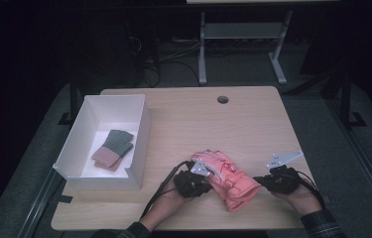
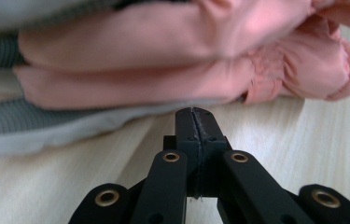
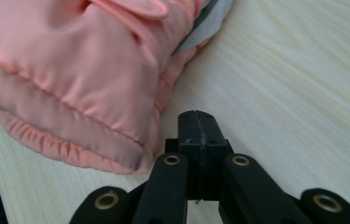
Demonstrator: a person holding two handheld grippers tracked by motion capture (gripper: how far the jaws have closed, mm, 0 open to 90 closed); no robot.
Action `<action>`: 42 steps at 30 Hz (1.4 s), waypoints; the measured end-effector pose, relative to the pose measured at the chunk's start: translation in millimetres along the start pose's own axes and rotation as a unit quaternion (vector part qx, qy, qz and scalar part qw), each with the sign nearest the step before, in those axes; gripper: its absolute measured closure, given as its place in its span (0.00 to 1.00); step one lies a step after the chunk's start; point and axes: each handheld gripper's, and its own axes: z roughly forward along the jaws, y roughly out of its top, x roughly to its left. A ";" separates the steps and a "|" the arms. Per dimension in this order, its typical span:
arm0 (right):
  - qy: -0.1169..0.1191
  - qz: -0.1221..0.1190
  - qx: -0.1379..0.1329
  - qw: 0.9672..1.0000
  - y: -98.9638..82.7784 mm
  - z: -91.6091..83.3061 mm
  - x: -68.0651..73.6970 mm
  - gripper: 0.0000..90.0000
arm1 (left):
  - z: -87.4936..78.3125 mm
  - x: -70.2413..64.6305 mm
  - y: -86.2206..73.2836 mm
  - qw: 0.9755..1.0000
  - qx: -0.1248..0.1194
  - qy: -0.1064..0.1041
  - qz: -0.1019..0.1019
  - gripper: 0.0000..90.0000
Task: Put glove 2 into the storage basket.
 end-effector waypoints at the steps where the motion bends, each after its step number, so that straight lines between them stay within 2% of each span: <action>1: 0.003 0.001 0.004 1.000 0.0 1.4 0.8 1.00 | -0.2 1.5 1.2 1.000 0.002 0.001 0.005 1.00; 3: 0.012 -0.002 0.010 1.000 -0.2 5.8 2.6 1.00 | 0.8 1.5 1.5 1.000 -0.001 0.003 -0.001 1.00; 6: 0.014 -0.002 0.015 1.000 -1.1 7.8 7.7 1.00 | -1.0 2.3 -0.1 1.000 0.003 0.005 0.003 1.00; 11: 0.031 -0.008 0.013 0.999 -0.7 10.8 23.9 1.00 | -4.8 4.9 -5.0 1.000 -0.002 0.005 -0.008 1.00; 14: 0.038 -0.013 0.014 0.999 0.4 13.0 31.0 1.00 | -7.8 7.7 -6.4 1.000 -0.002 0.006 -0.006 1.00; 15: 0.046 -0.018 0.011 0.999 2.1 15.7 37.1 1.00 | -10.6 9.3 -7.9 1.000 -0.009 0.006 -0.016 1.00; 17: 0.050 -0.016 0.011 0.999 3.3 16.8 40.4 1.00 | -12.8 10.9 -8.6 1.000 -0.007 0.007 -0.015 1.00; 19: 0.060 -0.027 0.009 0.998 5.7 21.7 47.3 1.00 | -17.8 15.5 -10.5 1.000 -0.008 0.009 -0.018 1.00; 26: 0.068 -0.033 0.010 0.997 9.1 27.8 59.5 1.00 | -24.1 21.6 -12.3 1.000 -0.014 0.012 -0.022 1.00; 31: 0.076 -0.040 0.007 0.996 13.9 35.5 75.6 1.00 | -30.7 27.2 -13.4 0.999 -0.018 0.019 -0.026 1.00; 33: 0.078 -0.039 0.007 0.996 15.8 38.2 81.2 1.00 | -33.3 30.0 -14.8 0.999 -0.029 0.021 -0.039 1.00; 35: 0.078 -0.043 0.007 0.996 16.8 40.1 83.0 1.00 | -34.2 31.2 -15.1 0.998 -0.030 0.021 -0.042 1.00; 37: 0.084 -0.051 0.007 0.995 20.6 45.9 90.5 1.00 | -36.3 34.3 -15.7 0.998 -0.033 0.022 -0.045 1.00; 42: 0.091 -0.052 0.009 0.994 25.6 54.7 101.9 1.00 | -36.7 35.0 -15.8 0.998 -0.039 0.023 -0.053 1.00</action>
